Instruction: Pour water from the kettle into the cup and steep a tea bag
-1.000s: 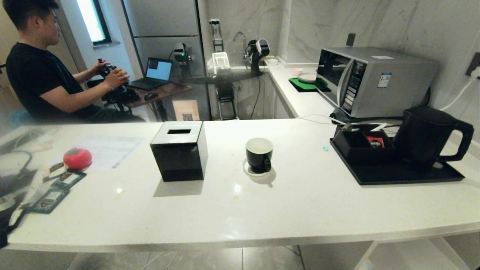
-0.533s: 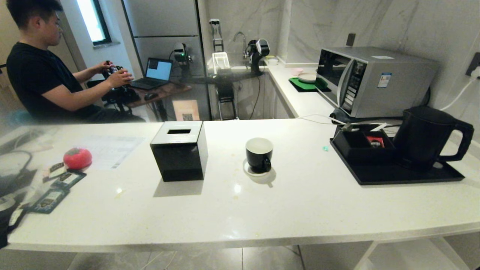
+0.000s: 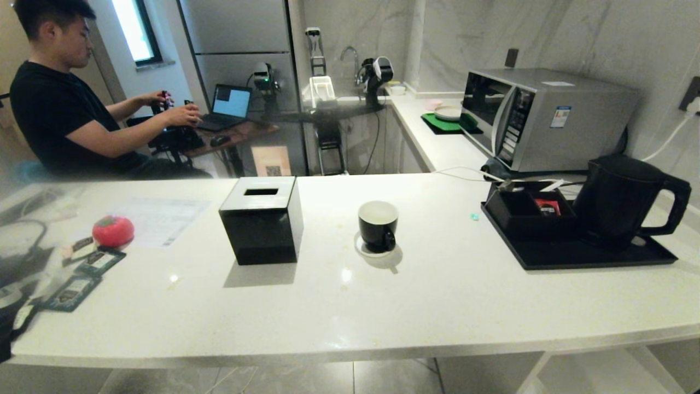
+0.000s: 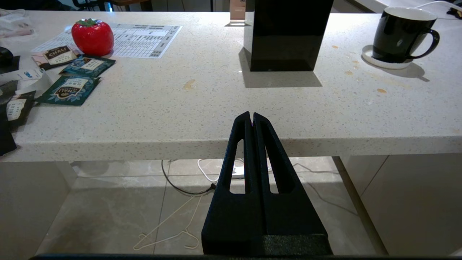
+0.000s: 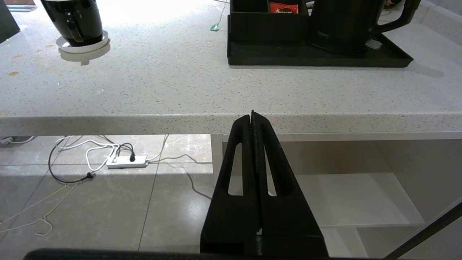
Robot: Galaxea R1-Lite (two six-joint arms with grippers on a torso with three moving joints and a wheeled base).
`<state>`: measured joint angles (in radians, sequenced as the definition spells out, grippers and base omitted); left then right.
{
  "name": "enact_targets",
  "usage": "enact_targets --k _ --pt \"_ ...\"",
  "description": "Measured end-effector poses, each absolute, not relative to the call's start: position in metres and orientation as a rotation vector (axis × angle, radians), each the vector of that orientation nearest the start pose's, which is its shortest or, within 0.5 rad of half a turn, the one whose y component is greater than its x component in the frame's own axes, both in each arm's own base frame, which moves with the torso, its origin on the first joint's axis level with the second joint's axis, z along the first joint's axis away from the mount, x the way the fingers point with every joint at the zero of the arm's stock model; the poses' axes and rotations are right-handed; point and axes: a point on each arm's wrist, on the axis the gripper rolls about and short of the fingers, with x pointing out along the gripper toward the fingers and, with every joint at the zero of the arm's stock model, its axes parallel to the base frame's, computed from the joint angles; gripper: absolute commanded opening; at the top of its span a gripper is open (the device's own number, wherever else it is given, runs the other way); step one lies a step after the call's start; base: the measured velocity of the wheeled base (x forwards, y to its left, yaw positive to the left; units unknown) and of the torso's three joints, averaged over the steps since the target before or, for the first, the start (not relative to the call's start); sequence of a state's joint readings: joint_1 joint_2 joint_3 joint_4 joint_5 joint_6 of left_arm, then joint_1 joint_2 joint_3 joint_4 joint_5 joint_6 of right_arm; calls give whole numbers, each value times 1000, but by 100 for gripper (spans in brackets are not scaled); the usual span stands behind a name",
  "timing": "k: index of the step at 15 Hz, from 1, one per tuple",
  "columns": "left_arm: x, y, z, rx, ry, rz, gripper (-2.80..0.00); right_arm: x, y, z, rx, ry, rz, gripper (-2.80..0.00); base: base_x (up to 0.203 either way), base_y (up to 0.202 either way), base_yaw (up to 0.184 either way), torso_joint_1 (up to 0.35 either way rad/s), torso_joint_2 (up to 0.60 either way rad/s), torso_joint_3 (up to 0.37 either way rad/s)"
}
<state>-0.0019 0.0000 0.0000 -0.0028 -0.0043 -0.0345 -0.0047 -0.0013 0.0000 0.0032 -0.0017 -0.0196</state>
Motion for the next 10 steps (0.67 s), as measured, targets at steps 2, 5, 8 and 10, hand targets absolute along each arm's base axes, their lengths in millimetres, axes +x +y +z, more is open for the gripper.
enact_targets --k 2,5,8,10 --pt "-23 0 76 -34 -3 -7 -280 -23 0 75 -20 2 -7 -280 0 0 0 0 0 0" --pt "-23 0 76 -35 -3 -6 -280 -23 0 75 -20 2 -6 -280 0 0 0 0 0 0" --pt "-23 0 76 -34 -3 -7 -280 -23 0 75 -19 3 -6 -280 0 0 0 0 0 0" --pt "-23 0 76 -35 -3 -8 -280 -23 0 75 -19 3 -6 -280 0 0 0 0 0 0"
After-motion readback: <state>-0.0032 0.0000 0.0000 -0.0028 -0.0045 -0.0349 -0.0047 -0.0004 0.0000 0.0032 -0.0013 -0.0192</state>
